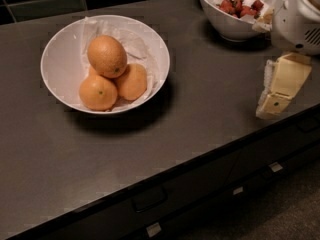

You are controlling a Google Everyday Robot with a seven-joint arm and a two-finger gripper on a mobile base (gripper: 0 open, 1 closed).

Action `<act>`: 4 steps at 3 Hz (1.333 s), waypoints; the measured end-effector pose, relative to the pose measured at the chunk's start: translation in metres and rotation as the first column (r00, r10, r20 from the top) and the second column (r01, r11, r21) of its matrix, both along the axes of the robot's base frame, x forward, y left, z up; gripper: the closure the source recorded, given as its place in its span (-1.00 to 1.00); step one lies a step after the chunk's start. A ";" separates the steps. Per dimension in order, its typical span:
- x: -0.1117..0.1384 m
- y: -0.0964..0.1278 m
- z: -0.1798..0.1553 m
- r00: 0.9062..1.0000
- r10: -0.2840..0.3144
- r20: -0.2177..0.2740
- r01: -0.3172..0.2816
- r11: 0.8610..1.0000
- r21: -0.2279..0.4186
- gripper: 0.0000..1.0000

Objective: Pick orange from white bowl

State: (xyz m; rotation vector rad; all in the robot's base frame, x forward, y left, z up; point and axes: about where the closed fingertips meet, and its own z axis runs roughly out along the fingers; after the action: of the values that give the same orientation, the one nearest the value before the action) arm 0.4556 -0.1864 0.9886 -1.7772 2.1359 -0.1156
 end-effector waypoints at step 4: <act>0.040 0.096 0.019 0.977 0.206 0.063 -0.208 0.978 0.034 -1.00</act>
Offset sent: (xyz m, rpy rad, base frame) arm 0.0557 0.1267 0.0200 0.0731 -0.0650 0.2532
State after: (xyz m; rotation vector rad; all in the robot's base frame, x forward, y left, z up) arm 0.4956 -0.0902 1.0075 -1.9351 1.8865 -0.0702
